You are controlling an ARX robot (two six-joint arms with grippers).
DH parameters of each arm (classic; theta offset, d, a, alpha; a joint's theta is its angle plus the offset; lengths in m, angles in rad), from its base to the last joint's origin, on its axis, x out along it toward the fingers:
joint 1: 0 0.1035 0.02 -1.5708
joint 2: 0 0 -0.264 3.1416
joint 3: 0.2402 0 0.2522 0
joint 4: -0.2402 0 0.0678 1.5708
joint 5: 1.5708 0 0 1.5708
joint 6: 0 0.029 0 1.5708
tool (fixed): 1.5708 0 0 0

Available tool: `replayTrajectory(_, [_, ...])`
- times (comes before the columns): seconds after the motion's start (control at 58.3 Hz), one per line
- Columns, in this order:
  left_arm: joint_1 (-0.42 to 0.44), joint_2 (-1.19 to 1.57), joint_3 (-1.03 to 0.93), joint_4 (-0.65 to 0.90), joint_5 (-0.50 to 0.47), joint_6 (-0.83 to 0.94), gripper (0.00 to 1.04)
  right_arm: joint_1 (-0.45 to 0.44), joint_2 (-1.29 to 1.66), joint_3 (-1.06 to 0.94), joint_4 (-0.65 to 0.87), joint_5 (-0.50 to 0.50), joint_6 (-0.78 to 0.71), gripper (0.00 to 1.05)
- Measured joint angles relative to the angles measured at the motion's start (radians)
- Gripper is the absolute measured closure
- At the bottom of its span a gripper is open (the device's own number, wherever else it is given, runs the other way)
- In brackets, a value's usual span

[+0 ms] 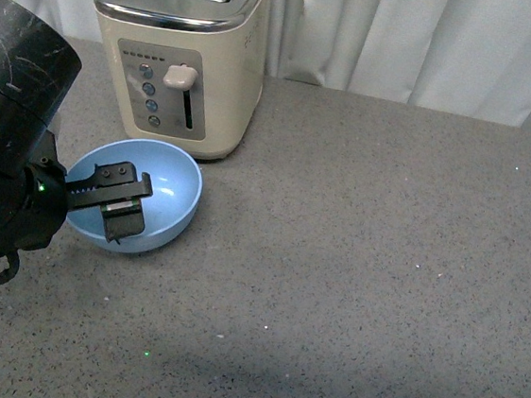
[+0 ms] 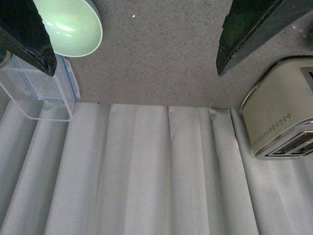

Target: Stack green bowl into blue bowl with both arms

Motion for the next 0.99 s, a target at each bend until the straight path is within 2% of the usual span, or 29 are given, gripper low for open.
replayTrajectory(0.086, [-0.003, -0.002, -0.012, 0.012, 0.013, -0.008, 0.40, 0.000, 0.000, 0.000, 0.000, 0.000, 0.000, 0.09])
replayTrajectory(0.12, [-0.003, -0.006, -0.024, 0.027, 0.011, -0.009, 0.49, 0.000, 0.000, 0.000, 0.000, 0.000, 0.000, 0.09])
replayTrajectory(0.309, [0.002, -0.036, -0.063, 0.056, 0.000, -0.032, 0.76, 0.000, 0.000, 0.000, 0.000, 0.000, 0.000, 0.09])
replayTrajectory(0.394, [0.005, -0.067, -0.093, 0.068, 0.016, -0.052, 0.95, 0.000, 0.000, 0.000, 0.000, 0.000, 0.000, 0.09])
replayTrajectory(0.429, [0.006, -0.080, -0.104, 0.073, 0.033, -0.052, 1.00, 0.000, 0.000, 0.000, 0.000, 0.000, 0.000, 0.09])
replayTrajectory(0.635, [0.033, -0.219, -0.170, 0.083, 0.112, -0.060, 1.01, 0.000, 0.000, 0.000, 0.000, 0.000, 0.000, 0.09])
replayTrajectory(0.995, [0.185, -0.412, -0.346, 0.128, 0.254, -0.053, 1.01, 0.000, 0.000, 0.000, 0.000, 0.000, 0.000, 0.09])
